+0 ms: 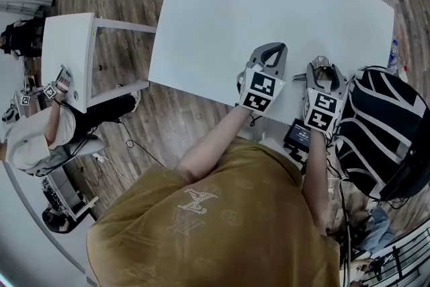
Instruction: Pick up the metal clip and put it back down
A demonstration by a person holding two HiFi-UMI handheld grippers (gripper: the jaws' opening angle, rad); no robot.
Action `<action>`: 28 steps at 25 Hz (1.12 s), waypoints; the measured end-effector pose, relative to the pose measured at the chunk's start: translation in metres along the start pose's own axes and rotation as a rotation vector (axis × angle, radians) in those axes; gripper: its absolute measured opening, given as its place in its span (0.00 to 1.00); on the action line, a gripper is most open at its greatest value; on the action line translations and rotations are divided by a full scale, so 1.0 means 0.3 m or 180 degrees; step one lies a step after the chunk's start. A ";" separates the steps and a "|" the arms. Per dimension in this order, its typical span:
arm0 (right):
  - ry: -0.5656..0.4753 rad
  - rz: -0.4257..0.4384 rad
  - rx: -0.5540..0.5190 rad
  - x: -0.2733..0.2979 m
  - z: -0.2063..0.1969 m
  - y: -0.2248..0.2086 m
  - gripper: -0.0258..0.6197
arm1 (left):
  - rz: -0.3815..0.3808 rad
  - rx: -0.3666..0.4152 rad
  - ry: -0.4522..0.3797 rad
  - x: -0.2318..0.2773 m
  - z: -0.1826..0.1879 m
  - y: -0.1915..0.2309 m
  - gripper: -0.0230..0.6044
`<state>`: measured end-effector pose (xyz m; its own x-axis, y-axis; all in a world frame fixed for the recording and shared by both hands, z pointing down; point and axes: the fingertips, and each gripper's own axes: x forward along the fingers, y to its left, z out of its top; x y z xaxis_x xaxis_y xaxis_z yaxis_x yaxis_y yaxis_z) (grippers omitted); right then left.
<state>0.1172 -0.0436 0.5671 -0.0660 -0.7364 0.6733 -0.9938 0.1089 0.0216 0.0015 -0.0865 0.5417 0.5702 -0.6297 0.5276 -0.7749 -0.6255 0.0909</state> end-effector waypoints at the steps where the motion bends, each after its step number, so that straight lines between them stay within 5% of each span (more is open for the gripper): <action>1: 0.0019 0.0004 0.0004 0.007 -0.005 0.001 0.49 | -0.0005 -0.0004 0.0020 0.005 -0.009 0.000 0.05; 28: 0.0603 0.0111 0.0204 0.141 -0.214 0.017 0.49 | -0.0142 -0.0077 0.0502 0.083 -0.216 -0.023 0.05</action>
<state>0.1149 -0.0315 0.6432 -0.0885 -0.5935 0.8000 -0.9953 0.0849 -0.0471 0.0034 -0.0679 0.6089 0.5557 -0.5202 0.6485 -0.7572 -0.6388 0.1364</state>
